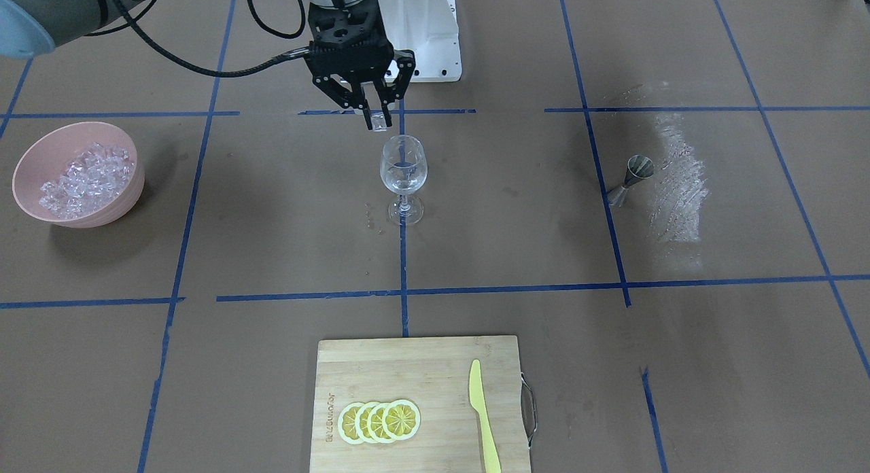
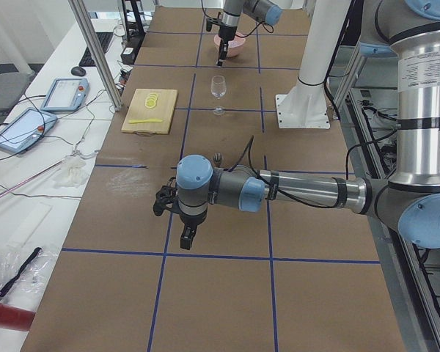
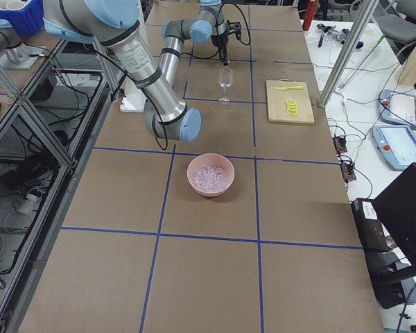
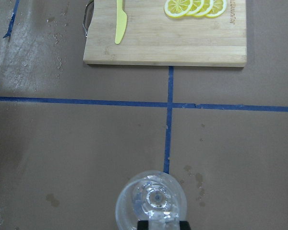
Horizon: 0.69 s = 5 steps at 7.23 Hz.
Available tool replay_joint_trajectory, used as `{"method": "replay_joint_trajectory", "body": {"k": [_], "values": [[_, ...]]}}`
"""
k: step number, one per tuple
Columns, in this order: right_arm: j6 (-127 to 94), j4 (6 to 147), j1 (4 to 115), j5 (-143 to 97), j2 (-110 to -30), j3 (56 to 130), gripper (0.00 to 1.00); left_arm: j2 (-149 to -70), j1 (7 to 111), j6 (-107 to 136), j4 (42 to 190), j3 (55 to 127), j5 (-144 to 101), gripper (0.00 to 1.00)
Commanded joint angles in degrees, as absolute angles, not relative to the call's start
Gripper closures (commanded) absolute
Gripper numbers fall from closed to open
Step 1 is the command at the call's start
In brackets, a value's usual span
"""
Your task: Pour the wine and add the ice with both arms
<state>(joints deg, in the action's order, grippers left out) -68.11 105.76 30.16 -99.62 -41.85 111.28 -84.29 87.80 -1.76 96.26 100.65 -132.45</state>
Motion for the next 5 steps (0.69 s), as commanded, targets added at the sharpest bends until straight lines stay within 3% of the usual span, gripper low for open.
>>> {"method": "replay_joint_trajectory", "body": {"k": [1,5], "values": [[-68.3,105.6,29.5,-96.7,-39.0,106.5,1.00,-84.3,87.8,-1.8,96.3,100.6,-132.5,0.00],[-67.7,105.6,27.7,-95.7,-39.5,105.4,1.00,-84.3,87.8,-1.8,96.3,100.5,-132.5,0.00]]}}
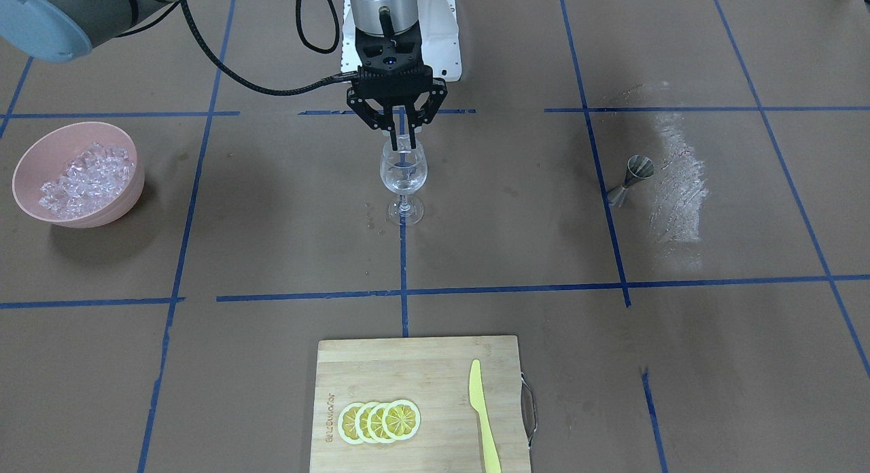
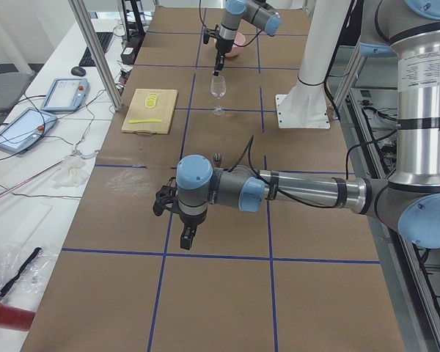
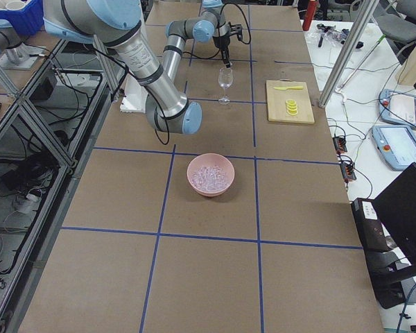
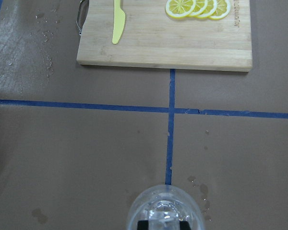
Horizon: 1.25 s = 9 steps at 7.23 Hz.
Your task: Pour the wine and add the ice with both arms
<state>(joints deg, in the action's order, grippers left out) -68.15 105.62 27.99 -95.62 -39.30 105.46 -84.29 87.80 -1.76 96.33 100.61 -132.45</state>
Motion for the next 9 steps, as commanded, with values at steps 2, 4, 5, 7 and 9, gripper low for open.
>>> {"method": "replay_joint_trajectory", "body": {"k": [2,4,5,7,9], "values": [[-67.2,105.6,27.6,-95.9,-39.7,105.4,0.69,-84.3,87.8,-1.8,96.3,100.5,-132.5,0.00],[-67.2,105.6,27.6,-96.1,-40.0,105.9,0.00,-84.3,87.8,-1.8,96.3,100.5,-132.4,0.00],[-67.2,105.7,27.6,-96.2,-40.1,105.9,0.00,-84.3,87.8,-1.8,96.4,100.4,-132.4,0.00],[-67.1,106.0,27.8,-97.5,-40.0,106.4,0.00,-84.5,87.8,-1.8,96.3,100.6,-132.4,0.00],[-63.4,106.0,35.6,-106.1,-43.6,107.2,0.00,-84.0,87.9,-1.8,96.1,99.8,-132.3,0.00]]}}
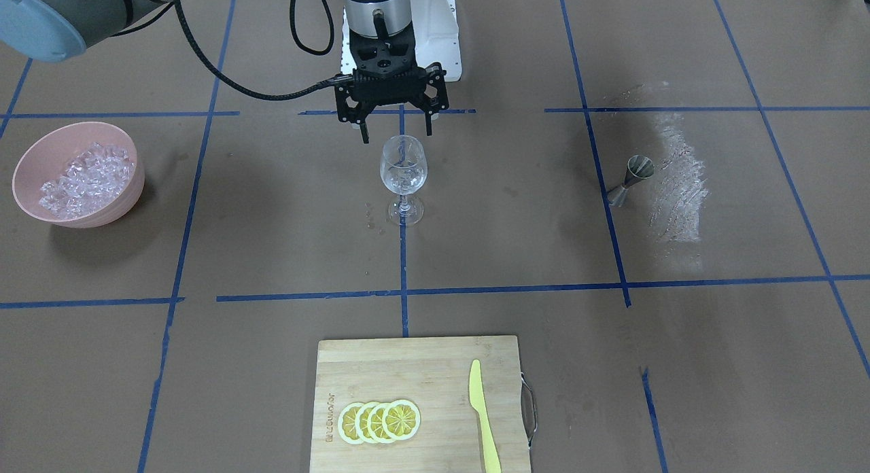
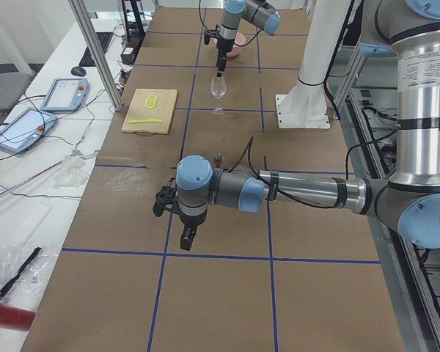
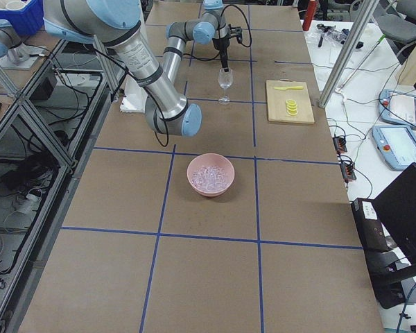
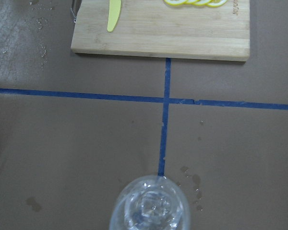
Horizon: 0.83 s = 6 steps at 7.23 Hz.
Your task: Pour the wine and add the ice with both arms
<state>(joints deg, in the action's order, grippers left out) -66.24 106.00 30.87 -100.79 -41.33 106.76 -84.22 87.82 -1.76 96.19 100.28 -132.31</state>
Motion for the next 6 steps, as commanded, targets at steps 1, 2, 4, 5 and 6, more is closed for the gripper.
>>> {"method": "replay_joint_trajectory", "body": {"k": [1,2,4,5,6], "values": [[-57.0,105.8,41.3,-111.3,-47.0,107.7,0.00,-83.0,87.9,-1.8,96.0,100.3,-132.4,0.00],[-49.0,105.6,47.7,-117.6,-50.8,108.0,0.00,-82.4,87.9,-1.8,95.9,99.9,-132.9,0.00],[-27.0,105.4,59.5,-124.4,-61.4,108.0,0.00,-77.5,88.8,-1.9,96.2,103.1,-133.2,0.00],[-17.1,105.6,64.5,-125.8,-65.6,107.1,0.00,-76.5,89.4,-1.8,96.0,105.5,-133.2,0.00],[-8.3,105.6,68.9,-127.4,-69.5,105.7,0.00,-76.4,89.4,-1.9,96.1,105.5,-133.2,0.00]]}}
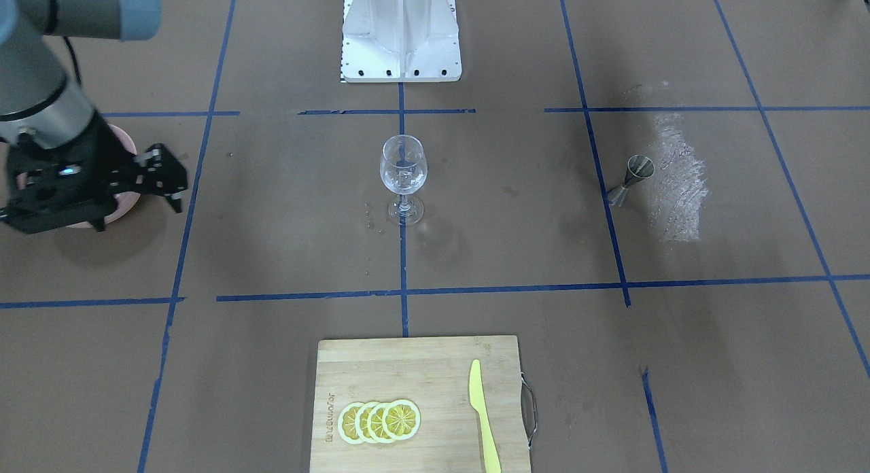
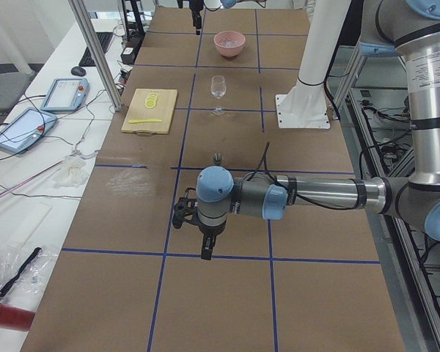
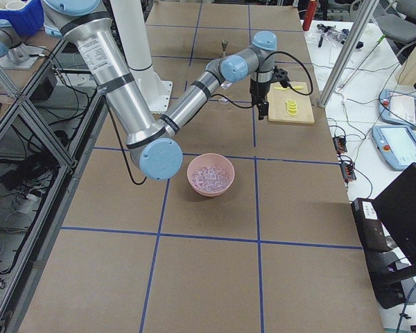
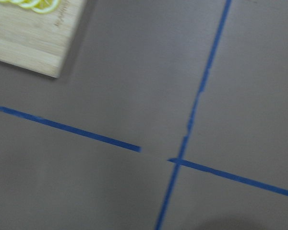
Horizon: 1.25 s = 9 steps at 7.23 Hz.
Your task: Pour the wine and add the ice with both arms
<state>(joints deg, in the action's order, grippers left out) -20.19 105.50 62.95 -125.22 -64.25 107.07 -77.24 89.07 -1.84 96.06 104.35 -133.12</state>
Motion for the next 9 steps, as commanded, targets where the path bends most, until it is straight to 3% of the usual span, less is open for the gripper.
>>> {"method": "replay_joint_trajectory", "body": {"k": [1,5,9], "values": [[-1.9,105.5,73.3,-128.1,-74.0,105.4,0.00,-76.5,89.4,-1.9,96.2,105.6,-133.2,0.00],[10.4,99.9,85.4,-124.9,-93.5,104.9,0.00,-76.7,89.3,-1.8,96.3,105.2,-133.1,0.00],[9.9,98.5,89.2,-131.7,-99.1,102.0,0.00,-76.7,89.3,-1.9,96.4,105.1,-133.0,0.00]]}}
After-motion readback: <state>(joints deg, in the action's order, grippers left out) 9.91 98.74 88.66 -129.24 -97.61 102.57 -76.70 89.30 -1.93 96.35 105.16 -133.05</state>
